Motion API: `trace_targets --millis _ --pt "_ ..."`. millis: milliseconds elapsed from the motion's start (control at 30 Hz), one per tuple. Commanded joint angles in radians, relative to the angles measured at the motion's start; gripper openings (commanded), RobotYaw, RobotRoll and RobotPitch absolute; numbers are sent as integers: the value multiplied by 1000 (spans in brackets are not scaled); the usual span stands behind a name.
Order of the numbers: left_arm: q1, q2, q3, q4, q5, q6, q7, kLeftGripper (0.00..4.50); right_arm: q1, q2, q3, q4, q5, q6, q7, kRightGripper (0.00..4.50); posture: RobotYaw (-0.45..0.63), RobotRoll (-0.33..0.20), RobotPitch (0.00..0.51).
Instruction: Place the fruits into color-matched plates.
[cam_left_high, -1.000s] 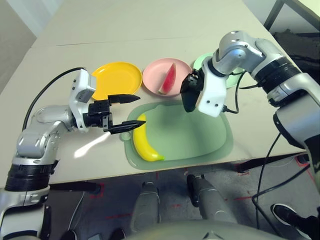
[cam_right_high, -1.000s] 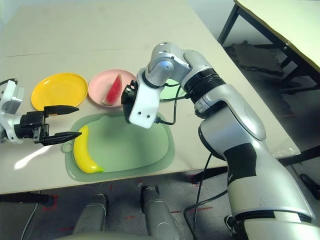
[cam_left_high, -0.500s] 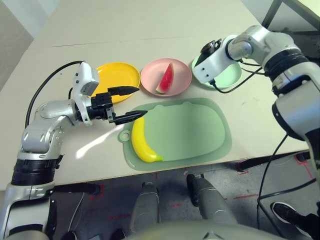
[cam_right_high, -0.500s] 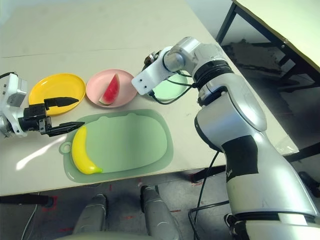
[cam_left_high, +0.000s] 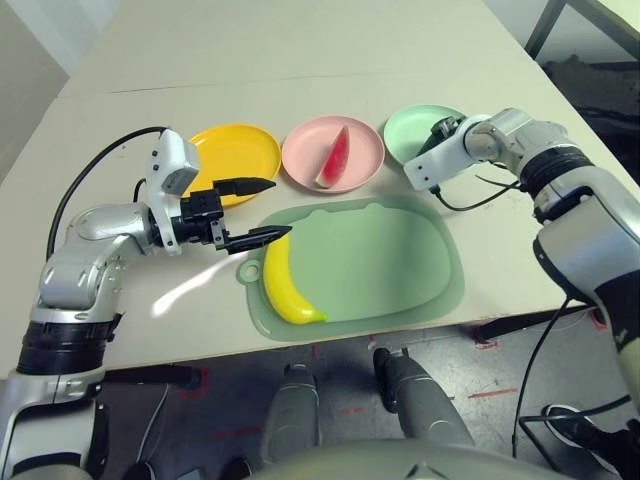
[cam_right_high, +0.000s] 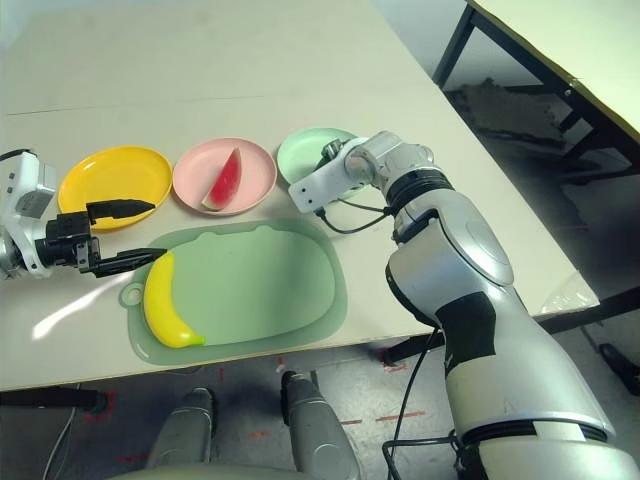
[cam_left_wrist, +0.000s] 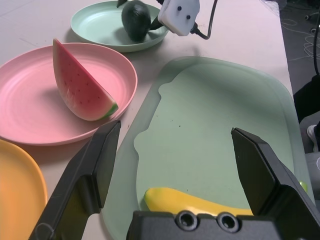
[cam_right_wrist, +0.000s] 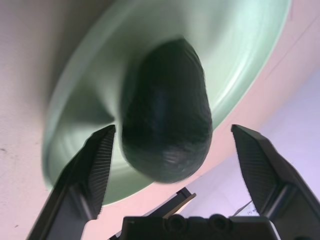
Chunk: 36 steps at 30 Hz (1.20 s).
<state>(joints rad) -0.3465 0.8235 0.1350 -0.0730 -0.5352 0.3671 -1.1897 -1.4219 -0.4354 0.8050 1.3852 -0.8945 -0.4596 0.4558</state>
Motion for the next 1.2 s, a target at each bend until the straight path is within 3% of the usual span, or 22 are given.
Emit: trace_targets --millis 33,167,300,467,567,633,733,933,1033,1200 --pt "22 11 5 -23 1 5 -2 4500 -47 -25 -56 -13 49 -40 79 4477 23 0 209" --pt "38 19 15 -30 4 -10 -6 4500 -68 -61 -159 -42 161 -114 256 4477 31 0 210" --pt "52 35 15 -19 31 -64 -18 4500 -17 -84 -396 -148 470 -109 600 4477 27 0 216" --pt "42 59 -16 18 87 -155 -65 4500 313 -165 -562 -556 788 114 899 4477 22 0 221" --pt "18 85 -42 59 132 -230 -118 4500 514 -168 -685 -863 1015 433 921 4477 17 0 222" --pt "-1 100 -60 83 158 -282 -155 4500 632 -172 -733 -1026 1100 551 896 4477 14 0 222" --pt "-37 121 -97 115 206 -379 -216 4500 813 -171 -762 -1223 1178 620 865 4477 0 0 216" --pt "-208 137 -217 293 391 -793 -309 4500 1060 -102 -780 -1370 1259 603 807 4477 -1 0 212" --pt "-269 126 -283 316 393 -906 -387 4500 1144 -94 -755 -1385 1244 486 842 4477 2 0 213" --pt "-326 143 -428 270 329 -935 -425 4500 1154 -64 -730 -1328 1215 343 832 4477 -6 0 214"
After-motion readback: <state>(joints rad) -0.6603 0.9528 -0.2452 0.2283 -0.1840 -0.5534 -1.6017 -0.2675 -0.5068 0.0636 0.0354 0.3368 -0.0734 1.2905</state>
